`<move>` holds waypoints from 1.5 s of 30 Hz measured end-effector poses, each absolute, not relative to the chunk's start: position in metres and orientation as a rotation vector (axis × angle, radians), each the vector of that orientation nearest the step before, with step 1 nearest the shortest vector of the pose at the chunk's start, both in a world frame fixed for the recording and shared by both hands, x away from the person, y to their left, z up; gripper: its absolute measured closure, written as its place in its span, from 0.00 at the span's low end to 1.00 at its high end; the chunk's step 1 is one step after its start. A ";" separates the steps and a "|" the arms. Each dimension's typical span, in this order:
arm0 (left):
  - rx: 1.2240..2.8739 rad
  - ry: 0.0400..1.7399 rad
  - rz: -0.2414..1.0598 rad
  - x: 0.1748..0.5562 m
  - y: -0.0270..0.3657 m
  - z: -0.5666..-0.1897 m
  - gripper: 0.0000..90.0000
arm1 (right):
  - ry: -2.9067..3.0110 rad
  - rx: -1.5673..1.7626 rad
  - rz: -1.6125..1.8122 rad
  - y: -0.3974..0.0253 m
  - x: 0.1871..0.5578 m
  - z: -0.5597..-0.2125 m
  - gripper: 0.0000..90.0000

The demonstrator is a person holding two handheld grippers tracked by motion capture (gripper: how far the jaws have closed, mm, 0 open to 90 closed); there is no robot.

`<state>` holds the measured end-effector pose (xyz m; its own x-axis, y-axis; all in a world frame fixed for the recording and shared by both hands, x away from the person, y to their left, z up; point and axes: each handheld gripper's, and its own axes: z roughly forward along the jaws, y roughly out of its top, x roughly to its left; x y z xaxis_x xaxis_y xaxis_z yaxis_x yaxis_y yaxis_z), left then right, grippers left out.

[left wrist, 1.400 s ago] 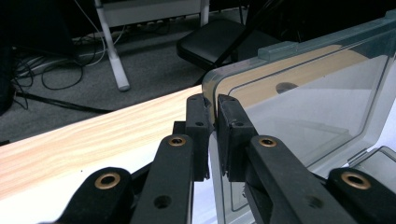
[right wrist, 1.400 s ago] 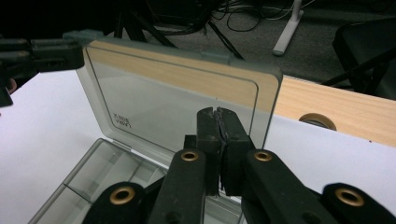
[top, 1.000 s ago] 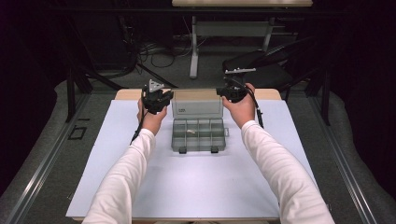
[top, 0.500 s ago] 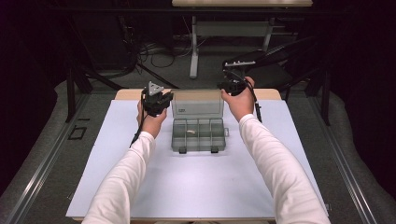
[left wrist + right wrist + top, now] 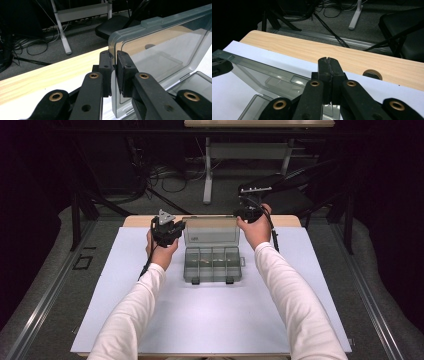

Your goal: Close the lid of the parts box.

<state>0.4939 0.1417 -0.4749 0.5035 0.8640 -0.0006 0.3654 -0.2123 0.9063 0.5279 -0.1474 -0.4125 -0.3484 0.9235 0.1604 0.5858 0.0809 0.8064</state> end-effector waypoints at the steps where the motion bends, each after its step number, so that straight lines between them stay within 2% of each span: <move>1: 1.796 1.034 0.652 0.494 0.142 -0.475 0.90 | 1.975 1.493 1.167 -0.147 0.528 -0.412 1.00; 5: 1.790 1.041 0.627 0.492 0.142 -0.474 0.85 | 1.977 1.489 1.176 -0.147 0.528 -0.413 1.00; 17: 1.811 1.065 0.576 0.486 0.146 -0.471 0.60 | 1.983 1.499 1.188 -0.148 0.527 -0.414 1.00; 22: 1.819 1.080 0.580 0.482 0.148 -0.466 0.60 | 1.981 1.496 1.195 -0.149 0.526 -0.414 1.00; 29: 1.822 1.080 0.533 0.472 0.152 -0.458 0.67 | 1.991 1.502 1.211 -0.151 0.525 -0.415 1.00; 34: 1.833 1.123 0.519 0.463 0.154 -0.451 0.78 | 2.001 1.501 1.215 -0.151 0.523 -0.414 1.00; 40: 1.839 1.156 0.399 0.459 0.152 -0.452 0.96 | 2.045 1.491 1.225 -0.150 0.520 -0.415 1.00; 42: 1.833 1.165 0.350 0.458 0.150 -0.454 0.99 | 2.053 1.484 1.237 -0.149 0.519 -0.416 1.00; 45: 1.843 1.159 0.304 0.458 0.147 -0.457 1.00 | 2.082 1.474 1.232 -0.149 0.515 -0.417 1.00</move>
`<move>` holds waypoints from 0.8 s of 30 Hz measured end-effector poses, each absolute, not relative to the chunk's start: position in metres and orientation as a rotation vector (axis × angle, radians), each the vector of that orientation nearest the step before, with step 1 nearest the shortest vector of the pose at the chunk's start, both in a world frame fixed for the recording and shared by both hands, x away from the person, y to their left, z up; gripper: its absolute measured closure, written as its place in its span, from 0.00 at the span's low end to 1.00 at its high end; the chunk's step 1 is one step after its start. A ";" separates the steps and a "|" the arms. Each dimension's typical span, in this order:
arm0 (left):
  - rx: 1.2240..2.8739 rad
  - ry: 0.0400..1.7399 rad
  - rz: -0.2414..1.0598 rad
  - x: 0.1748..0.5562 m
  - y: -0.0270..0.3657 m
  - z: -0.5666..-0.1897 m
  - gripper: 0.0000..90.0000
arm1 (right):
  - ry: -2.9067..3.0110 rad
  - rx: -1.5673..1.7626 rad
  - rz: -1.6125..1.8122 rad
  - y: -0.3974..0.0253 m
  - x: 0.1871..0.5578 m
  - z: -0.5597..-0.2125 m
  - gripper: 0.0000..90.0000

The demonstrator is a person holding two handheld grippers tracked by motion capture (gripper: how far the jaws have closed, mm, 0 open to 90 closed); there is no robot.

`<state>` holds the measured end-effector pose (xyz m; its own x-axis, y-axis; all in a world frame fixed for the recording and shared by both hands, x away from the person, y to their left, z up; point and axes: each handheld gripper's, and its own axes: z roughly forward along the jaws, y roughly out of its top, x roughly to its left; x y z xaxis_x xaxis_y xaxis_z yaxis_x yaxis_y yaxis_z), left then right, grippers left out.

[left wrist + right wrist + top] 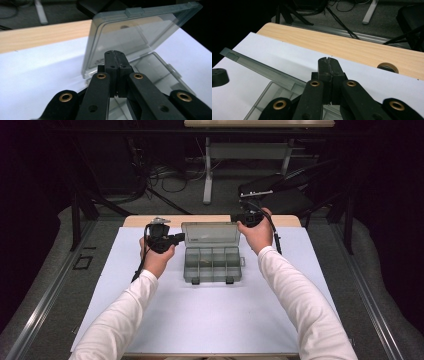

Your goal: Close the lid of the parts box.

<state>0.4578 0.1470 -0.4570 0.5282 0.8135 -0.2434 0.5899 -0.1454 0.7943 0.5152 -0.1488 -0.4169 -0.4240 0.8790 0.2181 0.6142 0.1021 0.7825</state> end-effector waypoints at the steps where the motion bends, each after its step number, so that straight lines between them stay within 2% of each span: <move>1: 1.842 1.155 0.298 0.458 0.146 -0.458 1.00 | 2.095 1.476 1.235 -0.149 0.513 -0.417 1.00; 10: 1.850 1.147 0.229 0.447 0.141 -0.472 1.00 | 2.200 1.459 1.249 -0.151 0.495 -0.425 1.00; 24: 1.883 1.135 0.215 0.418 0.142 -0.501 1.00 | 2.370 1.453 1.224 -0.148 0.464 -0.458 1.00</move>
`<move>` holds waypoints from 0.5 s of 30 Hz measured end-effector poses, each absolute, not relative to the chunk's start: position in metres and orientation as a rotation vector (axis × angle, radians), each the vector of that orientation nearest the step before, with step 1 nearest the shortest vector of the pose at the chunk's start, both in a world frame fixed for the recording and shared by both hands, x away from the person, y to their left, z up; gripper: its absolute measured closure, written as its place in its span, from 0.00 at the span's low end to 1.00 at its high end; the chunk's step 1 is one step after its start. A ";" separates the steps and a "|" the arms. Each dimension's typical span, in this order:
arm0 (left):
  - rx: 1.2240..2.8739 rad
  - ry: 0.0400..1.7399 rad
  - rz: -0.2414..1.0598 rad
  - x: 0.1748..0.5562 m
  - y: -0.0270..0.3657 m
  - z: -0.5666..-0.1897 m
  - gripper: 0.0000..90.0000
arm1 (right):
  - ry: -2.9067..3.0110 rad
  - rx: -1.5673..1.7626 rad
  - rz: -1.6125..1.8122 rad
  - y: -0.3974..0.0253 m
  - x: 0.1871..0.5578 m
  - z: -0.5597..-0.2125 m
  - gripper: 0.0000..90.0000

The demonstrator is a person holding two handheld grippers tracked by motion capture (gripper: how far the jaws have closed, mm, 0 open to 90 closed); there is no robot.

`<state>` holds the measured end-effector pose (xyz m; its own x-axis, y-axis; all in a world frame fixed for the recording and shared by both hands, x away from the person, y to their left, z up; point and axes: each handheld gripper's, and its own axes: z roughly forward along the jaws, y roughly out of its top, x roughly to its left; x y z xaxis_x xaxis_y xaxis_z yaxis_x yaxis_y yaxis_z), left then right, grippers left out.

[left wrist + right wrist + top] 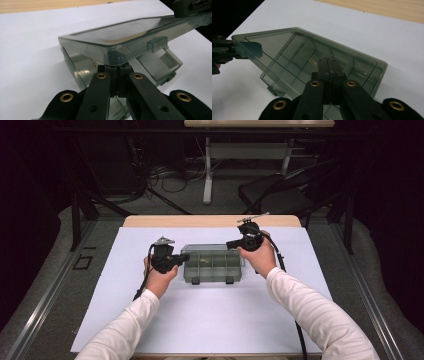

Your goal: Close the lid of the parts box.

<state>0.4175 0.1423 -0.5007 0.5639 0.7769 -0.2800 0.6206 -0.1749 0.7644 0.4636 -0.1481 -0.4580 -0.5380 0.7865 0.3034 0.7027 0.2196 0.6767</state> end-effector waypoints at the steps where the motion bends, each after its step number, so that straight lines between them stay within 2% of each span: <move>1: 1.886 1.135 0.212 0.415 0.142 -0.504 1.00 | 2.375 1.452 1.222 -0.148 0.463 -0.460 1.00; 8: 1.920 1.120 0.184 0.404 0.143 -0.519 1.00 | 2.397 1.474 1.228 -0.150 0.457 -0.475 1.00; 15: 1.984 1.075 0.154 0.378 0.153 -0.518 1.00 | 2.408 1.492 1.221 -0.151 0.454 -0.484 1.00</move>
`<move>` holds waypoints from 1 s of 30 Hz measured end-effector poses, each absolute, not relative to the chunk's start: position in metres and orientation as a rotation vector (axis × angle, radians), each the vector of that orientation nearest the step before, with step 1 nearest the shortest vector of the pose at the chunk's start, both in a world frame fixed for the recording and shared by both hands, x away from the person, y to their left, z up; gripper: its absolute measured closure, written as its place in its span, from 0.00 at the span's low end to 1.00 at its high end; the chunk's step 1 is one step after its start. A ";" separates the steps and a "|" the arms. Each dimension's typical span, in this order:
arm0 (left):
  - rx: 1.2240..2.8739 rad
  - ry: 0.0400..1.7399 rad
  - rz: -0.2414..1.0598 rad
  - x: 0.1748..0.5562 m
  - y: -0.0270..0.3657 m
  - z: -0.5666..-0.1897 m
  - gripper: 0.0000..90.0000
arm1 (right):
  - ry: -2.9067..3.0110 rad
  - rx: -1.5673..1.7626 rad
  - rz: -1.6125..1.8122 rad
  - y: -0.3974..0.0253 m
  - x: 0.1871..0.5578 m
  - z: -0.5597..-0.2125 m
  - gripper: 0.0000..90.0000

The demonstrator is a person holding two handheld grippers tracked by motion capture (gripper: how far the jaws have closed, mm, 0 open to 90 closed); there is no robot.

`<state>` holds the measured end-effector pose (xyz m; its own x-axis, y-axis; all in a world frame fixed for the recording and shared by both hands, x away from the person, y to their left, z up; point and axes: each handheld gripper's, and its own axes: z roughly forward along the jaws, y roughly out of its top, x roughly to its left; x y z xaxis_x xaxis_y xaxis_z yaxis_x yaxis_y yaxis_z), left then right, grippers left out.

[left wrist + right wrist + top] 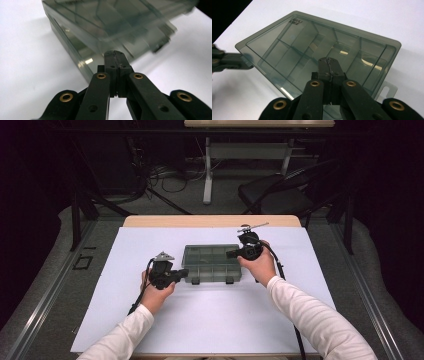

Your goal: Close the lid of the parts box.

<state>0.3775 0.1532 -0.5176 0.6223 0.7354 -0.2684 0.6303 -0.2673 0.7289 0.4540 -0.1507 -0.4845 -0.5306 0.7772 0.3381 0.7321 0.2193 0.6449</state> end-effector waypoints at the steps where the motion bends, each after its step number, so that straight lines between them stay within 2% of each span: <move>1: 1.984 1.072 0.150 0.374 0.155 -0.516 1.00 | 2.410 1.496 1.218 -0.151 0.453 -0.487 1.00; 7: 1.971 1.035 0.173 0.361 0.161 -0.505 1.00 | 2.411 1.512 1.218 -0.153 0.451 -0.497 1.00; 16: 1.920 1.105 0.215 0.390 0.147 -0.520 1.00 | 2.419 1.522 1.216 -0.152 0.448 -0.512 1.00; 26: 1.943 1.110 0.240 0.394 0.139 -0.529 1.00 | 2.405 1.534 1.240 -0.154 0.445 -0.518 1.00; 27: 1.940 1.113 0.242 0.394 0.140 -0.529 0.99 | 2.414 1.531 1.221 -0.154 0.444 -0.517 0.98; 30: 1.933 1.092 0.218 0.390 0.143 -0.523 0.89 | 2.396 1.496 1.254 -0.153 0.440 -0.515 0.89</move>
